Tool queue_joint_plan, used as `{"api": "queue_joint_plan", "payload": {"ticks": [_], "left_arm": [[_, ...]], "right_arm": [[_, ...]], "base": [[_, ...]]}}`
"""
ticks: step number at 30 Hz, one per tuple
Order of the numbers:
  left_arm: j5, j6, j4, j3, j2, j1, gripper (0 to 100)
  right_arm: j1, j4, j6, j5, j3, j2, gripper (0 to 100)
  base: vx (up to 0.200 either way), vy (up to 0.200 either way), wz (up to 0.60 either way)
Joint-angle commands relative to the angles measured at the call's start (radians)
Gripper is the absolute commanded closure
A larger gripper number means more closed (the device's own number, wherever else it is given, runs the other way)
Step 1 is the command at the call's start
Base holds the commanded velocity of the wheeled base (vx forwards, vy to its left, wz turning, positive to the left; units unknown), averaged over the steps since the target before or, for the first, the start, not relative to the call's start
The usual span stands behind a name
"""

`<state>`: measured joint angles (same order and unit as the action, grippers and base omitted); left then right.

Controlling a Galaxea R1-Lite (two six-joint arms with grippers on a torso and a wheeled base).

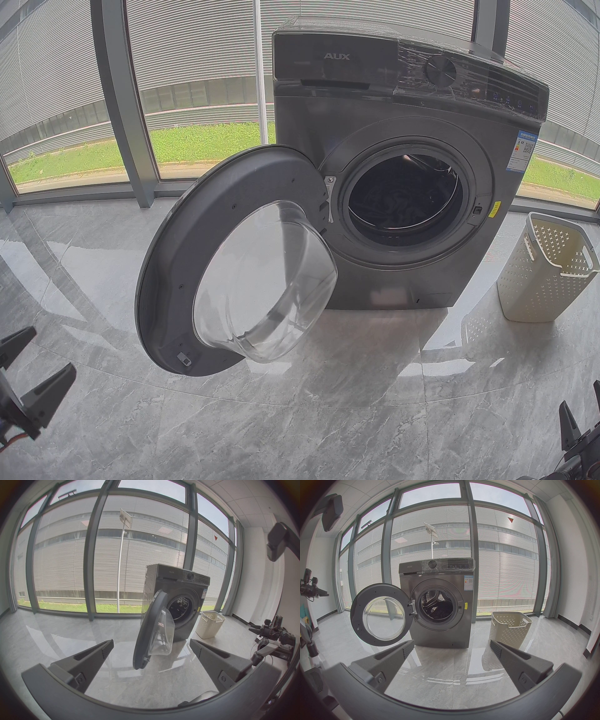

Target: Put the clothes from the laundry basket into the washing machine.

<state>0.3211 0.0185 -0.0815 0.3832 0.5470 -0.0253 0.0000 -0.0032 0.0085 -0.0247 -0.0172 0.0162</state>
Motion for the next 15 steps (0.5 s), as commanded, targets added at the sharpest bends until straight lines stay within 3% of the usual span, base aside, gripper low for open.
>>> {"api": "queue_joint_plan", "payload": {"ticks": [1,15], "left_arm": [[0.061,0.006,-0.095,0.01,0.255,-0.005,0],[0.154,0.003,-0.236,0.039,0.507,-0.007,0]], "right_arm": [[0.0,0.0,0.001,0.0,0.016,-0.016,0],[0.0,0.0,-0.001,0.0,0.016,-0.016,0]], "base": [[0.0,0.0,0.0],[0.0,0.0,0.0]]}}
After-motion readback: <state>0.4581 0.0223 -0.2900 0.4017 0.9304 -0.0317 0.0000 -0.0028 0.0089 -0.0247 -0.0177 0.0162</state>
